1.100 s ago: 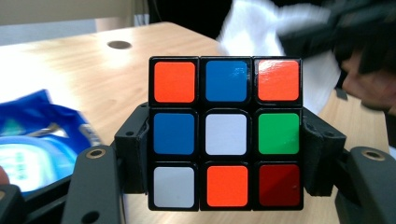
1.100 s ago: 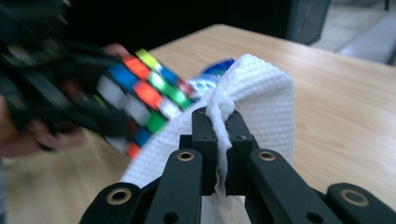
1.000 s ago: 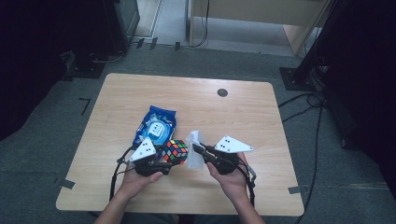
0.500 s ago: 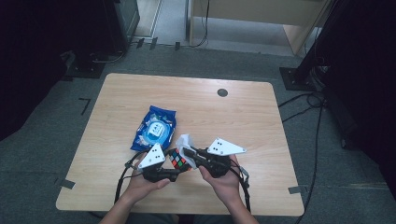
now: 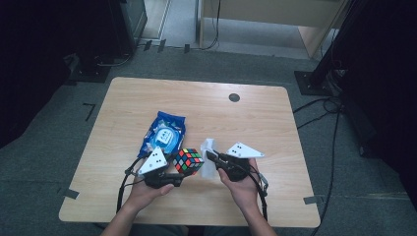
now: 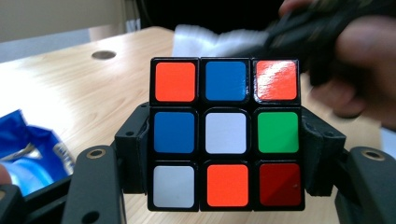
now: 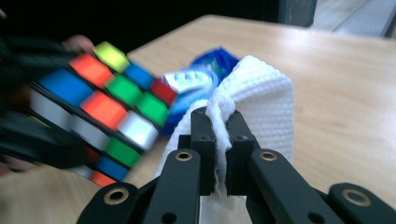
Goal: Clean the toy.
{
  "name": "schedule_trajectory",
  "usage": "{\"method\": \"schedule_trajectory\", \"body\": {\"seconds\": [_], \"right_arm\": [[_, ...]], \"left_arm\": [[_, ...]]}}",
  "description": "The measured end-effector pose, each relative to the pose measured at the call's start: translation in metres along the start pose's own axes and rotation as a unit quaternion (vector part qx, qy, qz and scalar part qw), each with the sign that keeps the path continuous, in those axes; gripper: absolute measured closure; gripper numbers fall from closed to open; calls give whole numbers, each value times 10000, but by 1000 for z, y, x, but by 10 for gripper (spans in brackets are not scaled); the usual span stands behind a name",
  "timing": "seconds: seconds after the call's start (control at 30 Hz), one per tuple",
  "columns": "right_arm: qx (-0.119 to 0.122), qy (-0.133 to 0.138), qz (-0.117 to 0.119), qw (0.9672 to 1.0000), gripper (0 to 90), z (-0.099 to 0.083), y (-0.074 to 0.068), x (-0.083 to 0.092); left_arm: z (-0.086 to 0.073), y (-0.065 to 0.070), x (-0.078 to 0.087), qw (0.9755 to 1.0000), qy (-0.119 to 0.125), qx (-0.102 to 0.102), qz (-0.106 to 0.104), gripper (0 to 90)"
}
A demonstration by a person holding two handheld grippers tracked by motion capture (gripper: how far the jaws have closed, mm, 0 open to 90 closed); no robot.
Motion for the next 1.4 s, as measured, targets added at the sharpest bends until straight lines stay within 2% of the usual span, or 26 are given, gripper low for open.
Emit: {"method": "schedule_trajectory", "body": {"seconds": [0.13,0.23,0.3,0.4,0.53,0.63,0.87,1.03,1.1,1.2,1.3,1.4], "right_arm": [[125,454,263,9985,858,16,-7,13],[239,788,605,9948,858,29,-20,19],[282,858,765,9930,857,33,-28,18],[352,760,829,9930,857,31,-35,11],[141,799,879,9928,855,25,-31,8],[100,727,748,9945,855,24,-28,9],[-20,656,659,9957,848,15,-19,5],[-314,295,564,9975,843,5,-4,0],[-352,46,429,9985,843,-1,3,-3],[-373,-196,183,9989,844,-12,13,-4],[-446,-281,-24,9986,847,-19,24,0],[-444,-316,-339,9979,847,-23,34,7]], "left_arm": [[-2,1,-4,9999,-72,-46,63,339],[-3,5,-7,9999,-104,-69,25,339],[-4,8,-8,9999,-116,-109,-14,339],[-2,13,-9,9999,-91,-99,-104,339],[-1,14,-8,9998,-110,-96,-134,339],[0,13,-6,9998,-48,-36,-205,339],[3,10,-4,9999,-72,-17,-90,339],[5,9,-1,9999,7,10,-111,339],[7,9,1,9998,108,76,-172,339],[10,5,5,9997,181,122,-83,339],[12,-1,8,9992,236,303,-59,339],[13,-5,11,9989,289,374,33,339]]}}
Point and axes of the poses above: each handheld gripper's, and its own axes: x roughly backward along the jaws, z roughly out of its top, y roughly to its right, the point moved 1 cm from there along -x, roughly forward along the jaws, and after that the axes turned 15 degrees about x, right-handed, at the moved point
